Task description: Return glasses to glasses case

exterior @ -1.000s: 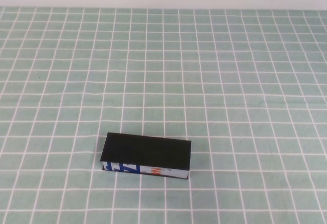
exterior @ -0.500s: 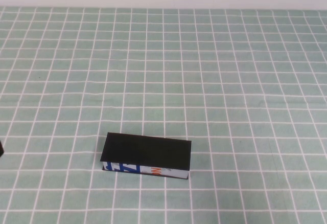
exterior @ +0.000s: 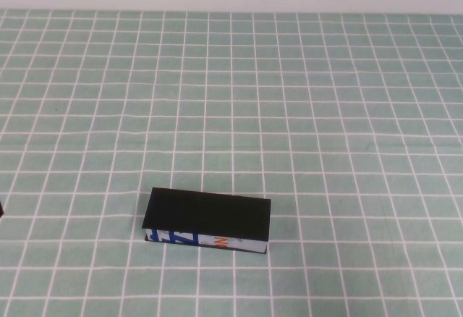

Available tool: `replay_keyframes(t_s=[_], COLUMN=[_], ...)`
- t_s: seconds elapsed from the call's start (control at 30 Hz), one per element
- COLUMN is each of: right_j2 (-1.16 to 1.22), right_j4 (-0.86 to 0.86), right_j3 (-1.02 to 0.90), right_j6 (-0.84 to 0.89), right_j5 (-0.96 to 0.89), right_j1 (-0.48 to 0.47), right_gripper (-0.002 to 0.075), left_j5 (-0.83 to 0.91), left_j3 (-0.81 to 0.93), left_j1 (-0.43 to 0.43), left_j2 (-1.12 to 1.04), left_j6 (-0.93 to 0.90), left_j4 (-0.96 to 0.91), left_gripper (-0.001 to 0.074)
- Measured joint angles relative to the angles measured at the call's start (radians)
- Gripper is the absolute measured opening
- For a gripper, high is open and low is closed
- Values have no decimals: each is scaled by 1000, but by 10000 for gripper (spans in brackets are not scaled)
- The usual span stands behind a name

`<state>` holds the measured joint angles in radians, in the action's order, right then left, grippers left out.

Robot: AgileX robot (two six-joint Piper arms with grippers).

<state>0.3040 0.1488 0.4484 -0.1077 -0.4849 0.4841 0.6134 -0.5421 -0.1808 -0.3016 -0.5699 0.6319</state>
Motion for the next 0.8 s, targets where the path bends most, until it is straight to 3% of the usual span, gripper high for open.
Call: replay_keyframes(t_s=[0.6,0.67,0.8], right_j2=[0,0,0], right_j4=[0,0,0], right_j3=[0,0,0], right_j6=[-2,-2,-2], right_j5=[-5,-5,-5], right_j1=[0,0,0], right_gripper=[-11,-11,-11], left_j5=[-56,-101,-216], left_j3=[59,97,197], left_j1=[0,0,0], left_j2=[32,61,132], left_j6=[22,105,471], left_j4=[-53,-136,-460], left_gripper=[-2,-2,-2])
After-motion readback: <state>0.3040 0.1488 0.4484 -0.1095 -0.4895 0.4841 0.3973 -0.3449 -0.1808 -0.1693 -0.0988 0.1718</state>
